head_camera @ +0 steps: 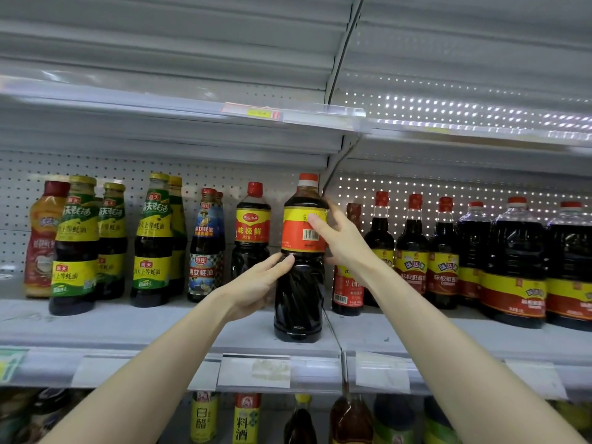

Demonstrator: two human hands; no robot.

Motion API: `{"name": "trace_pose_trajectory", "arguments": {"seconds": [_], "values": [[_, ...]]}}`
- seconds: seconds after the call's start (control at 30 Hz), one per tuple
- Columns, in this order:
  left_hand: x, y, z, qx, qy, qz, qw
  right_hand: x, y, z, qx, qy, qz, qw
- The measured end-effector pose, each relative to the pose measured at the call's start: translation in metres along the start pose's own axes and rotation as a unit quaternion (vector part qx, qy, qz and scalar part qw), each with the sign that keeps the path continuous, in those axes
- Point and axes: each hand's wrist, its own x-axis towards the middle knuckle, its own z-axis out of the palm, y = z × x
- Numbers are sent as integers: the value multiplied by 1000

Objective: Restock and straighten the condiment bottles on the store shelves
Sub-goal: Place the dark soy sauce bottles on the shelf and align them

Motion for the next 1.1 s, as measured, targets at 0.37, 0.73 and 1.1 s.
{"name": "trace_pose_trajectory", "arguments": {"seconds": [0.37, 0.73, 1.1], "values": [[-7, -2, 7, -26, -2, 5, 1000, -8, 21, 12, 19, 46, 26, 998], [-10, -7, 13, 105, 163, 114, 974, -19, 24, 2, 56, 13, 100, 993], [-11, -4, -2, -34, 22, -8, 999, -37, 37, 9, 9, 41, 113, 993]]}}
